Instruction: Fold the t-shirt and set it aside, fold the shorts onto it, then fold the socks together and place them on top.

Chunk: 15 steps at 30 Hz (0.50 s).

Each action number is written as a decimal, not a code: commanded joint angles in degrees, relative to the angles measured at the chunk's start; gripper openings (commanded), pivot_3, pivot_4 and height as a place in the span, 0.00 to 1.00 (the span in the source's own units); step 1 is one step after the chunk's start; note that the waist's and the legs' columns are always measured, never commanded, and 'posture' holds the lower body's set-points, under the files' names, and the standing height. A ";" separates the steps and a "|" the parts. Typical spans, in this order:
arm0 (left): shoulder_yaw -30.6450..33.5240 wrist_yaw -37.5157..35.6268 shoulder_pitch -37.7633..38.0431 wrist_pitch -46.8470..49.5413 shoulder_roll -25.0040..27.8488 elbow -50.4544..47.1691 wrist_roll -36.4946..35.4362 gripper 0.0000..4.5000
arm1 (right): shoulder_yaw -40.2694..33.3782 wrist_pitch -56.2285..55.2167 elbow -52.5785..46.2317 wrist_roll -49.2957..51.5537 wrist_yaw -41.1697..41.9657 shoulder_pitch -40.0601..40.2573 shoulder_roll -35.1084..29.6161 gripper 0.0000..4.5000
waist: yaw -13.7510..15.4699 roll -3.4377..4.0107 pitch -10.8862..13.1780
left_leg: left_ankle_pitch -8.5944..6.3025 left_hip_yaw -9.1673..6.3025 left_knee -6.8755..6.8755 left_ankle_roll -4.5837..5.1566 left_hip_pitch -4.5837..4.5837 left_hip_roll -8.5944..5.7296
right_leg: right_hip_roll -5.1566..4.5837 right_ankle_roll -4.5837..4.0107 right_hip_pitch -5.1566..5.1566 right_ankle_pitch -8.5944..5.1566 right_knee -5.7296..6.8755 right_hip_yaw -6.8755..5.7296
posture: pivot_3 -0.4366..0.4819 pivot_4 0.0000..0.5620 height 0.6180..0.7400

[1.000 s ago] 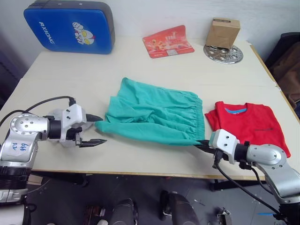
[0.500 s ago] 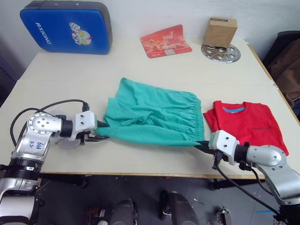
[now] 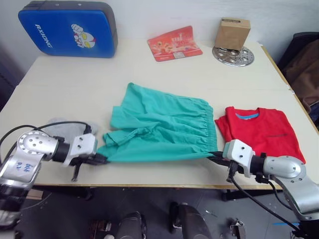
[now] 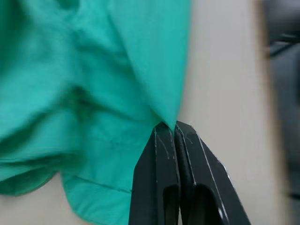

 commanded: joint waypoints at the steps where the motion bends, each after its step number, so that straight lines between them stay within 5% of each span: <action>1: 1.41 -3.40 0.79 8.95 3.64 -6.84 -5.61 0.01 | -4.54 3.58 -4.64 6.71 2.71 0.83 -1.75 0.00 | 0.42 0.00 0.00 | 0.00 0.00 0.03 0.00 0.00 -0.01 | -0.01 -0.02 0.00 -0.01 -0.04 0.00 | 0.48 0.27 1.00; 11: 2.39 -12.44 1.30 24.23 17.83 -14.03 -24.92 0.01 | -13.43 17.18 -13.19 24.91 12.03 9.83 -8.50 0.00 | 0.72 0.00 0.01 | -0.01 -0.08 0.02 0.00 0.02 -0.02 | -0.02 -0.11 0.01 -0.07 -0.05 0.00 | 0.48 0.27 1.00; 15: -0.07 -12.44 -6.68 28.83 22.54 -11.26 -37.61 0.01 | -18.56 22.92 -14.94 33.70 14.78 13.32 -10.67 0.00 | 0.92 0.00 0.00 | -0.02 -0.13 0.03 0.00 0.03 -0.02 | -0.02 -0.11 0.04 -0.07 -0.06 0.00 | 0.48 0.27 1.00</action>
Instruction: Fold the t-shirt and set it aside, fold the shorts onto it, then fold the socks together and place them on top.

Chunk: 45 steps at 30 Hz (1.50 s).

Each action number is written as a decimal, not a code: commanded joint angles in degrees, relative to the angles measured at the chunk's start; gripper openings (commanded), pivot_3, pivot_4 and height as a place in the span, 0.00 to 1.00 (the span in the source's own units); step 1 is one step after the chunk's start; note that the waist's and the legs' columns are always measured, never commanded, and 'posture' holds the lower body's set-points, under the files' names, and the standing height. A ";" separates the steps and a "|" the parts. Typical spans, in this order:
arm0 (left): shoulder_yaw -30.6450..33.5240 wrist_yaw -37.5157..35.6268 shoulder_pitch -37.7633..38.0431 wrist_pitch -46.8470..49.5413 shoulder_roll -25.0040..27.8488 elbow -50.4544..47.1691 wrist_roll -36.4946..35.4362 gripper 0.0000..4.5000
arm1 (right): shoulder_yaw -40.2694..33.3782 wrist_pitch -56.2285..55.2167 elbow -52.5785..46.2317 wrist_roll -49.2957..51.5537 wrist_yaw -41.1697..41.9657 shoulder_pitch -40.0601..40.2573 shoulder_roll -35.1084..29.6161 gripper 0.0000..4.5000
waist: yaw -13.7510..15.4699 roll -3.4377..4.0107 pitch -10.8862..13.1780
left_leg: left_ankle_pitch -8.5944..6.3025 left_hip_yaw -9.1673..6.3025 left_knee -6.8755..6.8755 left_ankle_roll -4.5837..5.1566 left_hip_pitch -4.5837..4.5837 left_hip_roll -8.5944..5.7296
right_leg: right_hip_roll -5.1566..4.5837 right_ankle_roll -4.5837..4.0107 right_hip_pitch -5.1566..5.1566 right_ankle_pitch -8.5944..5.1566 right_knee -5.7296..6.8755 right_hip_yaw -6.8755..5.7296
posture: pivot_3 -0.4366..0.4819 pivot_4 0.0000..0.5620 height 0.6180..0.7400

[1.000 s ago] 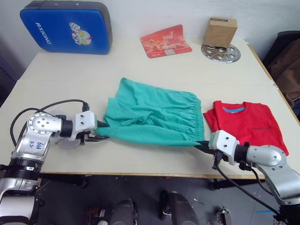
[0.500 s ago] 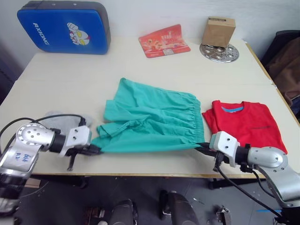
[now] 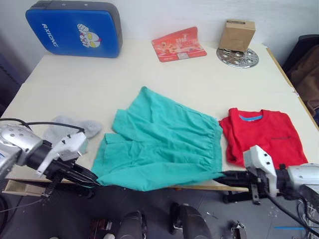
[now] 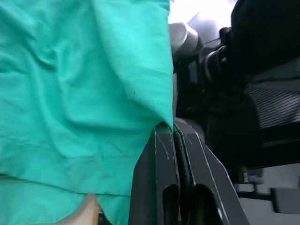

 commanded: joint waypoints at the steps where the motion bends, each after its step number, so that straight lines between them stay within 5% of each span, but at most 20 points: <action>1: -1.29 -6.41 -8.80 3.40 1.89 3.01 -9.67 0.01 | -4.57 3.61 -2.18 6.92 1.36 0.86 -1.03 0.00 | 0.20 -0.01 0.00 | 0.00 0.00 0.00 0.00 0.02 -0.01 | 0.00 0.00 0.01 0.00 0.01 0.00 | 0.48 0.27 1.00; 5: -8.04 -3.07 -31.64 0.33 -12.53 21.85 2.98 0.01 | -4.69 5.39 2.04 7.53 -5.98 -4.26 1.85 0.00 | 1.13 0.05 -0.04 | 0.04 0.05 0.04 0.01 0.07 -0.14 | 0.12 0.03 0.09 0.02 0.06 0.01 | 0.48 0.27 1.00; 9: -13.04 2.03 -49.89 -17.48 -26.87 47.87 20.58 0.01 | -2.80 8.43 7.59 6.78 -13.55 -11.14 5.36 0.00 | 1.38 -0.06 -0.09 | 0.17 0.13 0.12 0.03 0.05 -0.21 | 0.63 0.17 0.10 0.12 0.06 0.18 | 0.48 0.27 1.00; 13: -12.00 14.36 -64.44 -32.84 -40.41 71.39 30.38 0.01 | -2.68 11.78 12.44 6.11 -19.77 -15.17 7.51 0.00 | 1.40 -0.12 -0.07 | 0.14 0.12 0.11 0.07 -0.30 -0.13 | 0.71 0.29 -0.15 0.19 0.03 0.13 | 0.48 0.27 1.00; 21: -10.96 33.68 -71.63 -47.07 -56.33 89.10 42.43 0.01 | 0.37 11.87 15.63 0.17 -27.57 -18.38 10.72 0.00 | 0.55 -0.13 -0.06 | 0.00 0.31 0.09 0.38 -0.46 -0.26 | 0.31 0.61 -0.23 0.36 -0.20 -0.05 | 0.48 0.27 1.00; 26: -10.99 37.48 -69.82 -47.07 -59.16 91.57 48.29 0.01 | 1.47 11.44 14.57 -2.29 -29.93 -19.24 12.24 0.00 | 0.36 -0.13 -0.06 | 0.03 0.46 0.11 0.40 -0.28 -0.23 | 0.12 0.64 -0.23 0.38 -0.02 0.04 | 0.48 0.27 1.00; 29: -10.74 40.58 -69.06 -47.94 -58.98 91.93 51.09 0.14 | -0.63 12.60 13.82 -1.68 -32.37 -19.60 13.18 0.19 | 0.27 -0.13 -0.06 | 0.03 0.48 0.10 0.40 -0.26 -0.22 | 0.09 0.64 -0.23 0.38 -0.02 0.06 | 0.48 0.27 1.00; 37: -3.33 43.71 -70.25 -48.03 -55.38 91.36 49.55 0.73 | -7.51 12.88 5.66 -0.54 -33.04 -16.03 10.04 0.82 | 0.69 -0.14 -0.06 | 0.03 0.44 0.10 0.40 -0.32 -0.24 | 0.01 0.64 -0.25 0.38 -0.06 0.04 | 0.48 0.27 1.00; 39: -0.59 35.09 -70.24 -47.93 -53.77 90.09 46.86 0.87 | -8.34 12.63 1.90 -0.09 -31.58 -14.84 8.36 0.97 | 0.79 -0.13 -0.06 | 0.03 0.43 0.10 0.40 -0.32 -0.25 | 0.01 0.64 -0.24 0.38 -0.06 0.03 | 0.48 0.27 1.00; 41: 0.95 21.66 -68.75 -48.39 -51.52 87.51 44.28 0.99 | -8.05 12.01 -2.92 0.40 -29.52 -13.42 6.30 1.00 | 0.70 -0.13 -0.06 | 0.03 0.45 0.10 0.40 -0.32 -0.25 | 0.04 0.64 -0.24 0.38 -0.06 -0.04 | 0.48 0.27 1.00; 45: -1.45 2.14 -59.67 -47.75 -45.88 77.09 43.25 0.99 | -1.41 7.70 -11.02 -4.47 -25.24 -9.36 1.38 1.00 | 0.17 -0.10 -0.08 | 0.00 0.55 0.07 0.35 -0.20 -0.20 | 0.39 0.63 -0.21 0.37 -0.07 -0.16 | 0.48 0.27 1.00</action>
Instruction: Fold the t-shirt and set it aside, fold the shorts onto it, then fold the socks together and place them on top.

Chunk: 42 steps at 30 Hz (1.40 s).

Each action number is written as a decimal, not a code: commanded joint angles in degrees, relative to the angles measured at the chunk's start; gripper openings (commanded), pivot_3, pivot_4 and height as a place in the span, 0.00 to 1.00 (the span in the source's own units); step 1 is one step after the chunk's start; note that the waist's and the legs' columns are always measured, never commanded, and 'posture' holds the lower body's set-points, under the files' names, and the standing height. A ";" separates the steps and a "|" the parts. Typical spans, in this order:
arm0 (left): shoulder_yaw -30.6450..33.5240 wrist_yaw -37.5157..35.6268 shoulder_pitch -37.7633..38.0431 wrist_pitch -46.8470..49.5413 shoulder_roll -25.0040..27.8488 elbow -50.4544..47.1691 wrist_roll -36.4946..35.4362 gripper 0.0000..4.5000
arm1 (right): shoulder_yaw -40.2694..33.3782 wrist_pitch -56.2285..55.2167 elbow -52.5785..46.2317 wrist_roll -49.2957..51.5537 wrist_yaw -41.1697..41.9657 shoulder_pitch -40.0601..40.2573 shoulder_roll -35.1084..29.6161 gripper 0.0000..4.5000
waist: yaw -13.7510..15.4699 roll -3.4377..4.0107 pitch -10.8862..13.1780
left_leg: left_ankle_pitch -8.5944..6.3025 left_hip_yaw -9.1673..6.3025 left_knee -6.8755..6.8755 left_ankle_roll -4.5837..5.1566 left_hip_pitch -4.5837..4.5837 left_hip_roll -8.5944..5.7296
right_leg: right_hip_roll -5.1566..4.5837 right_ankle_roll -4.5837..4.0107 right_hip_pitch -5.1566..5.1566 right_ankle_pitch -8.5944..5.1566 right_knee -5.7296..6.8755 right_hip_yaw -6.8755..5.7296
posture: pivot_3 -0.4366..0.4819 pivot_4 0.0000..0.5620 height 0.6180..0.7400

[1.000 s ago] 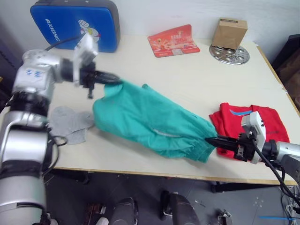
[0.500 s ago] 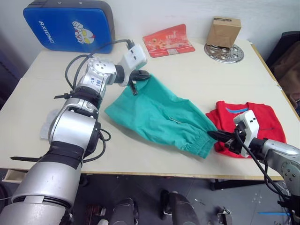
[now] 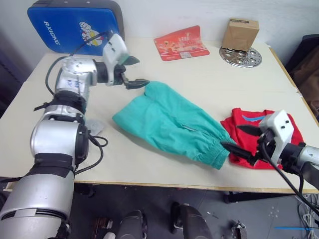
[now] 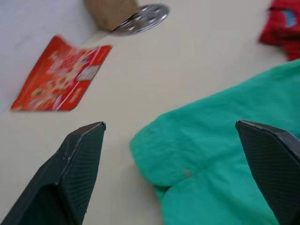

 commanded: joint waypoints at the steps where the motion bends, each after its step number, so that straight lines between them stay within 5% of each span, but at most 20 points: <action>1: -2.15 -13.51 8.43 -0.34 4.55 -10.93 -1.22 0.99 | 6.19 -5.54 -6.40 -6.29 3.09 2.78 -3.97 1.00 | -0.49 0.01 -0.01 | -0.01 0.08 -0.03 -0.02 0.11 0.02 | 0.04 -0.01 0.04 0.00 0.02 0.10 | 0.48 0.27 1.00; 7: -6.20 -9.80 21.39 -10.24 8.52 -22.78 3.41 0.99 | 21.81 -13.86 -2.62 -23.59 -1.04 0.05 -4.61 1.00 | -0.81 -0.04 0.01 | -0.01 0.00 0.13 -0.01 0.07 0.07 | -0.32 -0.03 0.08 -0.01 0.09 0.47 | 0.48 0.27 1.00; 15: -10.10 7.85 19.99 -20.18 4.74 -13.98 12.08 0.99 | 32.04 -22.46 7.41 -39.01 -4.06 -4.77 -1.16 1.00 | 0.33 -0.08 -0.02 | -0.05 -0.12 0.33 0.12 -0.07 -0.05 | -0.45 0.01 0.09 0.01 0.08 0.36 | 0.48 0.27 1.00; 18: -11.13 11.08 19.16 -21.39 3.32 -10.83 13.46 1.00 | 32.32 -25.67 10.77 -41.97 -4.30 -5.11 -0.05 0.86 | 0.24 -0.08 -0.01 | -0.05 -0.11 0.33 0.12 -0.09 -0.01 | -0.40 0.02 0.08 0.01 0.07 0.28 | 0.48 0.27 1.00; 21: -11.57 13.49 18.40 -22.31 2.02 -8.00 14.08 0.87 | 32.11 -29.44 13.46 -44.79 -4.73 -5.29 0.39 0.64 | 0.21 -0.08 -0.02 | -0.05 -0.05 0.33 0.12 -0.04 -0.01 | -0.40 0.02 0.10 0.02 0.10 0.18 | 0.48 0.27 1.00; 26: -11.14 13.88 17.95 -22.14 0.77 -6.00 13.61 0.52 | 30.49 -34.09 14.93 -45.16 -3.28 -5.95 1.52 0.25 | 0.18 -0.08 -0.02 | -0.05 -0.05 0.33 0.12 -0.02 0.00 | -0.40 0.04 0.10 0.02 0.10 0.18 | 0.48 0.27 1.00; 29: -9.70 7.83 19.84 -20.45 1.04 -8.71 9.89 0.31 | 29.75 -39.04 17.17 -44.66 -0.84 -6.66 0.58 0.04 | 0.12 -0.08 -0.02 | -0.04 -0.04 0.33 0.12 -0.02 0.01 | -0.38 0.04 0.10 0.02 0.10 0.15 | 0.48 0.27 1.00; 33: -8.23 -3.47 27.38 -13.17 4.77 -21.53 3.00 0.03 | 28.95 -48.58 21.88 -42.77 4.85 -8.06 -0.78 0.00 | -0.39 -0.08 -0.02 | -0.05 0.00 0.32 0.12 0.00 0.03 | -0.36 0.04 0.10 0.02 0.08 0.09 | 0.48 0.27 1.00; 38: -6.21 -12.08 43.74 4.65 13.91 -49.77 -6.46 0.01 | 29.32 -58.41 28.45 -42.51 9.86 -11.01 -1.47 0.00 | -1.74 -0.05 0.00 | -0.07 -0.02 0.29 0.05 0.03 0.17 | -0.33 -0.05 0.10 -0.03 0.10 0.37 | 0.48 0.27 1.00; 42: -2.46 -11.15 58.79 18.21 21.13 -71.10 -13.35 0.01 | 29.46 -65.60 34.04 -41.57 14.16 -13.55 -2.07 0.00 | -2.31 -0.01 0.02 | -0.11 -0.12 0.28 -0.03 0.06 0.20 | -0.37 -0.12 0.14 -0.07 0.11 0.40 | 0.48 0.27 1.00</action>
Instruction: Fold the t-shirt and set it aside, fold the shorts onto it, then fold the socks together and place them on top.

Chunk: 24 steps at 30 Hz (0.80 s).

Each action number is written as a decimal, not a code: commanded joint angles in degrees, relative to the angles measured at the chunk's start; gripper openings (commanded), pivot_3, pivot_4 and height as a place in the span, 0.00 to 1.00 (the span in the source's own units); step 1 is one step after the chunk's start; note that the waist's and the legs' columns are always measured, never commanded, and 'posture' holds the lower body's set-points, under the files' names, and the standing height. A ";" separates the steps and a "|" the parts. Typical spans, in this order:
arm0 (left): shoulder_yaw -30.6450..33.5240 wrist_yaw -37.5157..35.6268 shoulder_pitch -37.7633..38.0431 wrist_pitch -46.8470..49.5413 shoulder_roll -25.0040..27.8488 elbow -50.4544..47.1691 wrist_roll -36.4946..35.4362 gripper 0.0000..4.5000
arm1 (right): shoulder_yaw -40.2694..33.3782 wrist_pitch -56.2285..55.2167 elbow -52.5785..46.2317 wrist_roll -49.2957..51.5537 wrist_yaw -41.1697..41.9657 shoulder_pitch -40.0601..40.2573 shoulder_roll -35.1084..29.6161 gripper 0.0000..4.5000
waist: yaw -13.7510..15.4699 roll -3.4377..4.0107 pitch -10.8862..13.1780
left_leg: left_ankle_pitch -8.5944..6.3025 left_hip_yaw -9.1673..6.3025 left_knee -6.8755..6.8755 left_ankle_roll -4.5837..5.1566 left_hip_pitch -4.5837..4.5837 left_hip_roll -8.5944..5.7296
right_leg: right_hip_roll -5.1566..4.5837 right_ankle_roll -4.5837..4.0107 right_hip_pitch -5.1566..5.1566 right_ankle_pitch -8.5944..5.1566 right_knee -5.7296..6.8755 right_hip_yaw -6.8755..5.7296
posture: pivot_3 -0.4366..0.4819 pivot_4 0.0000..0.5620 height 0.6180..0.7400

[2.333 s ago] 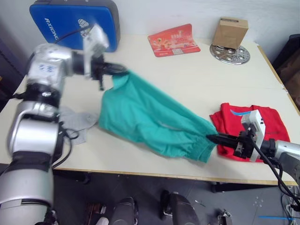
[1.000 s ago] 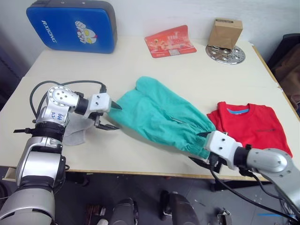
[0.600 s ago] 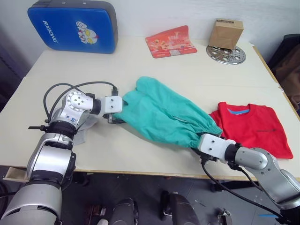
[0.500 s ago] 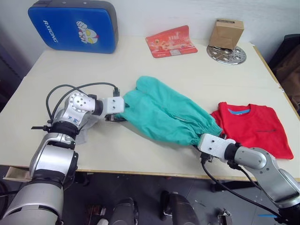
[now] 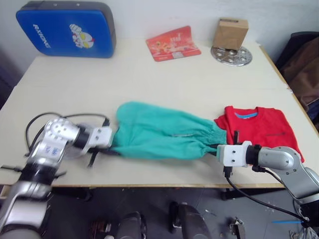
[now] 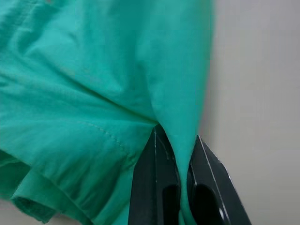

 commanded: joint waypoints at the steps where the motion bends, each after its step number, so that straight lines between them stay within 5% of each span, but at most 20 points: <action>1: 4.35 1.77 8.52 9.42 4.13 -15.71 -5.42 0.01 | -1.03 -7.09 4.10 1.14 3.81 -2.05 -1.10 0.00 | 0.16 0.04 0.01 | 0.00 -0.01 0.00 0.00 0.01 0.00 | 0.00 -0.01 0.02 0.00 -0.01 0.00 | 0.48 0.27 1.00; 6: 6.19 11.28 17.39 13.87 3.89 -23.72 -3.12 0.01 | 0.71 -17.04 13.25 -3.21 4.90 -5.57 -1.14 0.00 | 1.15 0.05 0.02 | 0.00 -0.04 0.04 0.01 0.11 -0.08 | -0.10 -0.03 0.10 -0.02 -0.10 0.04 | 0.48 0.27 1.00; 11: 5.96 16.84 17.66 16.91 2.96 -24.47 -2.77 0.01 | 1.57 -17.12 15.49 -1.47 6.39 -7.52 0.32 0.00 | 1.06 0.08 0.02 | 0.01 -0.04 0.05 -0.01 0.11 -0.06 | -0.09 -0.10 0.08 -0.05 -0.04 0.03 | 0.48 0.27 1.00; 13: 5.82 17.32 17.60 17.28 3.07 -23.84 -3.16 0.00 | 1.40 -16.66 15.42 -1.57 6.30 -7.69 0.52 0.15 | 1.03 0.09 0.02 | 0.01 -0.03 0.04 -0.02 0.12 -0.04 | -0.09 -0.10 0.08 -0.06 -0.02 0.03 | 0.48 0.27 1.00; 16: 6.01 16.27 17.73 17.56 3.56 -23.10 -4.65 0.14 | 0.02 -9.01 11.70 3.58 7.96 -6.06 0.88 0.36 | 1.02 0.09 0.02 | 0.01 -0.03 0.04 -0.03 0.13 -0.03 | -0.09 -0.12 0.07 -0.07 -0.02 0.03 | 0.48 0.27 1.00; 24: 16.61 8.58 12.86 38.86 8.30 -21.45 -25.33 0.70 | -13.50 22.82 -11.84 28.80 11.55 6.83 -6.09 0.98 | 1.32 0.12 0.04 | -0.01 -0.19 0.05 -0.07 0.07 0.00 | -0.13 -0.18 0.07 -0.10 -0.02 -0.06 | 0.48 0.27 1.00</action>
